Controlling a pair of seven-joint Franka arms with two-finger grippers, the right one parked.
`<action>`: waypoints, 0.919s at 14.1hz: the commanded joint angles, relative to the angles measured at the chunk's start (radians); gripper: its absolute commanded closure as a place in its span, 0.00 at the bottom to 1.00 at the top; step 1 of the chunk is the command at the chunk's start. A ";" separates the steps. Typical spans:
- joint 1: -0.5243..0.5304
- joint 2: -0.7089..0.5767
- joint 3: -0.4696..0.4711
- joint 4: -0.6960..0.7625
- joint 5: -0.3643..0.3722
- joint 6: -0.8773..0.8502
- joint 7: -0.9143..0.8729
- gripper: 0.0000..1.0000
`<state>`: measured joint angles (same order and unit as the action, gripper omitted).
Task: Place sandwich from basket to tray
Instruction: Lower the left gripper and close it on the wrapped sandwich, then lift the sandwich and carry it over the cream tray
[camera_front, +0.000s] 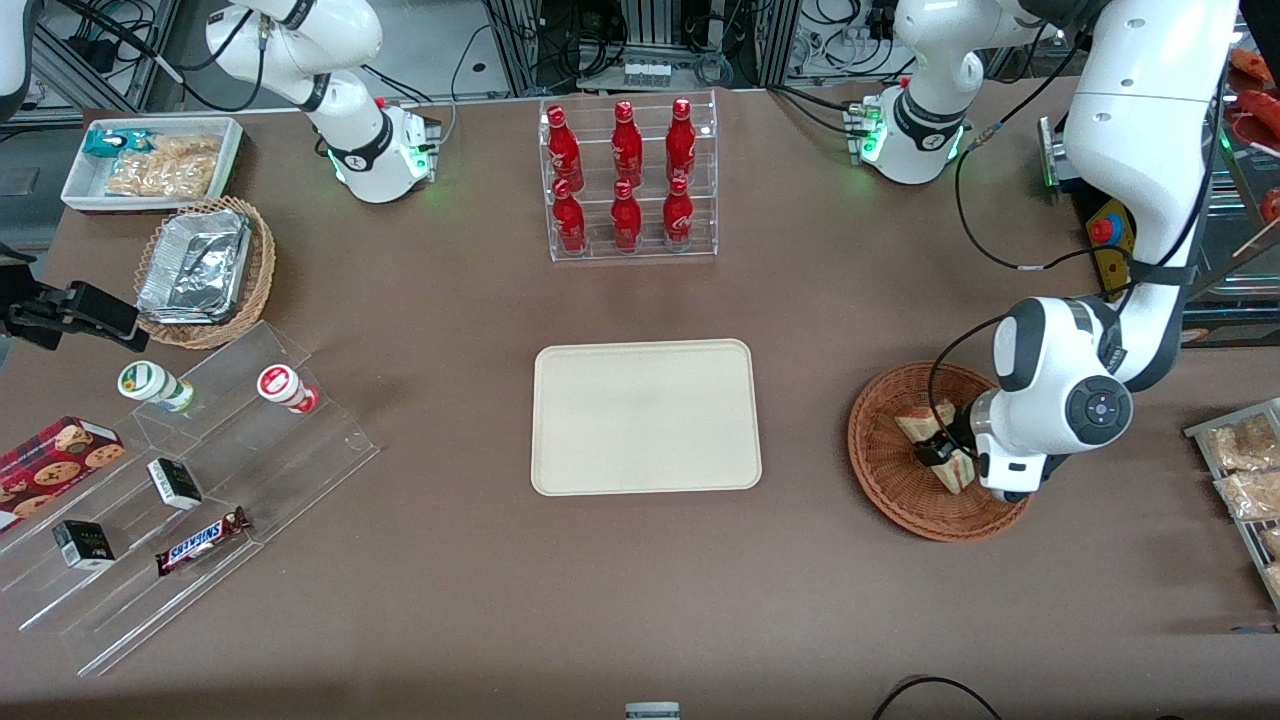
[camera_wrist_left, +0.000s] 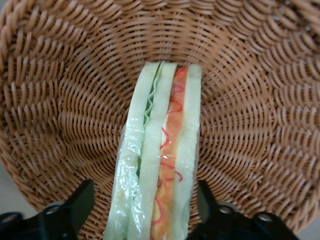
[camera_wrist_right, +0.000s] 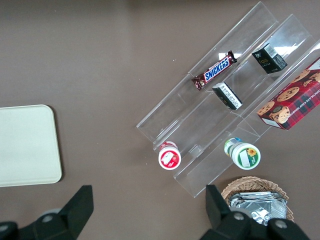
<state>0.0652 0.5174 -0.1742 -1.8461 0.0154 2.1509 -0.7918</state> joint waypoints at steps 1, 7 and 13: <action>-0.005 -0.013 0.002 -0.010 -0.011 0.009 -0.020 0.66; -0.060 -0.071 -0.004 0.057 -0.005 -0.092 0.000 0.88; -0.349 -0.036 -0.004 0.271 -0.006 -0.227 -0.014 0.87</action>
<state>-0.1786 0.4425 -0.1945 -1.6307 0.0140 1.9426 -0.7977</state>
